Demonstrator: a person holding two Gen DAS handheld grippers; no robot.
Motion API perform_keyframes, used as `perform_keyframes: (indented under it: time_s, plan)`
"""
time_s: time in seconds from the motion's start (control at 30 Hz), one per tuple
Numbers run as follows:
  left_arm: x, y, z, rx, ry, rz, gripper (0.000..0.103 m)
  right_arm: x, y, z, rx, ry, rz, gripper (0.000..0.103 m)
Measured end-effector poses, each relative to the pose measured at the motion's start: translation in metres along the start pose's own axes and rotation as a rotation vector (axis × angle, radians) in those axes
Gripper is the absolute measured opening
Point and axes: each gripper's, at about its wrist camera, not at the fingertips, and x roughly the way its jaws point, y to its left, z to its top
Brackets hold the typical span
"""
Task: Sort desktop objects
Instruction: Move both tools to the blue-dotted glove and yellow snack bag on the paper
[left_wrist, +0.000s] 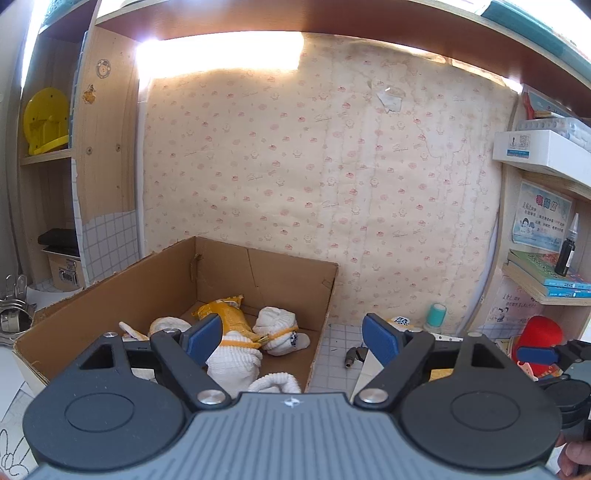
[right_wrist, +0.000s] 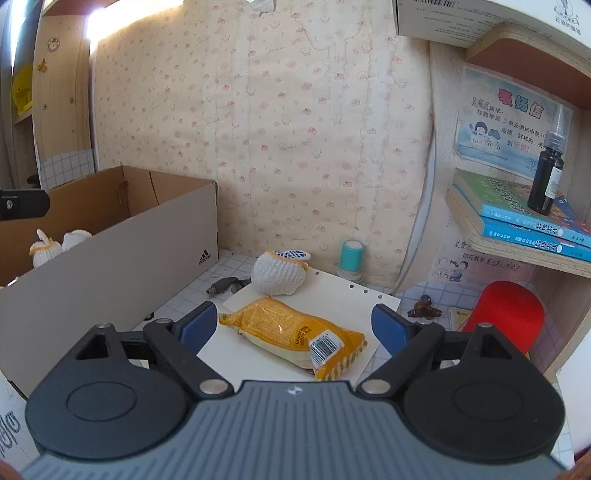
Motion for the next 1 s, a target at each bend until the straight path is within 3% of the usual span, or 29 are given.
perform_keyframes:
  time_s: [0.47, 0.8, 0.87, 0.97, 1.0]
  plan:
    - [0.022, -0.019, -0.002, 0.028, 0.030, -0.010, 0.086, 0.074, -0.008, -0.004, -0.130, 0.139, 0.091, 0.092]
    - [0.048, -0.039, -0.007, 0.037, 0.057, -0.036, 0.086, 0.104, -0.009, 0.000, -0.160, 0.184, 0.140, 0.092]
    - [0.052, -0.040, -0.008, 0.035, 0.061, -0.034, 0.086, 0.110, -0.007, -0.001, -0.166, 0.205, 0.156, 0.087]
    - [0.058, -0.041, -0.008, 0.037, 0.068, -0.029, 0.086, 0.109, -0.009, -0.001, -0.130, 0.201, 0.180, 0.063]
    - [0.060, -0.041, -0.009, 0.039, 0.070, -0.029, 0.086, 0.107, -0.010, -0.001, -0.115, 0.200, 0.178, 0.061]
